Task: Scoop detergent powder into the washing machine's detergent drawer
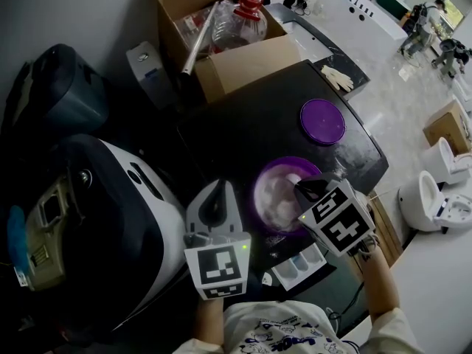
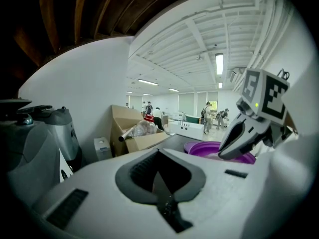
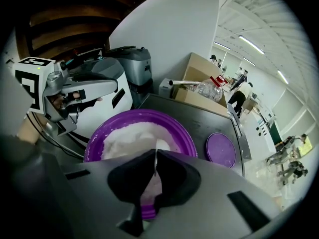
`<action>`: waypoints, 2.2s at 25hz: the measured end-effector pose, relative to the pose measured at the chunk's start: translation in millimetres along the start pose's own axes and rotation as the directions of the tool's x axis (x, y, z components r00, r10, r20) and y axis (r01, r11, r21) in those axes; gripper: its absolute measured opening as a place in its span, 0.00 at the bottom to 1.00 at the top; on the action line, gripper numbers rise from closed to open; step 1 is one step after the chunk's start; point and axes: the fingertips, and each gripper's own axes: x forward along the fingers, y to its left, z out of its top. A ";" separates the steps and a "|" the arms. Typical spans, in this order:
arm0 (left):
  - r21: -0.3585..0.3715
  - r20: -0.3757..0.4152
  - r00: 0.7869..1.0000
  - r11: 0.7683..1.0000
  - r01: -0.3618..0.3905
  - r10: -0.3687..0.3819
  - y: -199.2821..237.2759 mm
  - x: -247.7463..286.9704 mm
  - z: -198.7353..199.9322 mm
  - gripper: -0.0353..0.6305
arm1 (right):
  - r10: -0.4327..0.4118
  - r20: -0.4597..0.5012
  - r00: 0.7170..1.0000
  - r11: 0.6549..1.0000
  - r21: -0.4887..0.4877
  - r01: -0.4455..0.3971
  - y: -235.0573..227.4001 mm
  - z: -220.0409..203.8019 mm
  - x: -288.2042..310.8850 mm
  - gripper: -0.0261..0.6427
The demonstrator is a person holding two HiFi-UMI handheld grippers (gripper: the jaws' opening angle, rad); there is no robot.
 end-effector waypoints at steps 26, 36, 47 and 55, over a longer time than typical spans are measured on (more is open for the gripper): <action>-0.012 -0.006 1.000 1.000 -0.019 0.019 10.0 -9.8 -6.4 0.06 | 0.173 0.038 0.984 0.980 0.093 -0.176 18.3 0.0 -2.0 0.07; -0.009 0.007 1.000 1.000 -0.006 0.006 9.9 -10.5 -2.4 0.06 | 0.240 0.158 0.958 0.929 0.250 -0.274 17.6 3.5 -12.8 0.07; 0.005 0.020 1.000 1.000 0.019 -0.019 7.2 -11.5 2.1 0.06 | 0.302 0.373 0.877 0.770 0.447 -0.455 9.2 13.2 -32.1 0.07; 0.013 0.023 1.000 1.000 0.020 -0.020 -0.4 -14.3 3.5 0.06 | 0.323 0.551 0.769 0.553 0.549 -0.626 5.0 13.8 -47.1 0.08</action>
